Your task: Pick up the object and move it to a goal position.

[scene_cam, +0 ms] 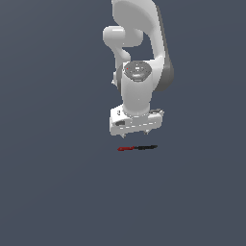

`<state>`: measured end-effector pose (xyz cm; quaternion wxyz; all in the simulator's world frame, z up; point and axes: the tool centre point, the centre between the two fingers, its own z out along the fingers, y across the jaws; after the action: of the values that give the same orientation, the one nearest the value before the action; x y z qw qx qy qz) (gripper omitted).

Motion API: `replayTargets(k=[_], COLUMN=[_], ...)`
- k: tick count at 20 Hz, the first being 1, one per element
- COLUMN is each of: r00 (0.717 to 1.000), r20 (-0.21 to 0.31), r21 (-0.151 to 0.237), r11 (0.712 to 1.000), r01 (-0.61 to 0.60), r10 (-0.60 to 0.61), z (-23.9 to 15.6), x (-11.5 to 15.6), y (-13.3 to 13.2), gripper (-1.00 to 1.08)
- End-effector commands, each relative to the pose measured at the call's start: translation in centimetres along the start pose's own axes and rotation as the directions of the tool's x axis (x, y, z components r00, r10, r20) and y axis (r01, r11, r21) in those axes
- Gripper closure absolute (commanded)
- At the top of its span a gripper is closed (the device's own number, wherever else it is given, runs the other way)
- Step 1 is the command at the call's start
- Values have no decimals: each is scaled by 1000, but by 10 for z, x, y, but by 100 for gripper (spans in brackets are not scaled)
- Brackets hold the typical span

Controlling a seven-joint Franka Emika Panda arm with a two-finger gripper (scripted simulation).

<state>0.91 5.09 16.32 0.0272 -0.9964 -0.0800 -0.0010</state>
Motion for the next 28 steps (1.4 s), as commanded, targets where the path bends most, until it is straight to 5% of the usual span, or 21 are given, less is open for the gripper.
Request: replayTargets(k=[1,7,14,21,28], r00=[999,981,918,811,665], r20=[2,9,22,35,46], r21=[-4,-14,-24,-26,-23], r11=[999,981,917,810,665], r01=[44,192,398,585,747], r10=[-44,-192,-397,-585,-745], z=[4,15,32,48,64], x=[0,-1,-1,-2,-4], y=[0,-1,-2,-5,-8], gripper=[-92,-92,-92,-92,-92])
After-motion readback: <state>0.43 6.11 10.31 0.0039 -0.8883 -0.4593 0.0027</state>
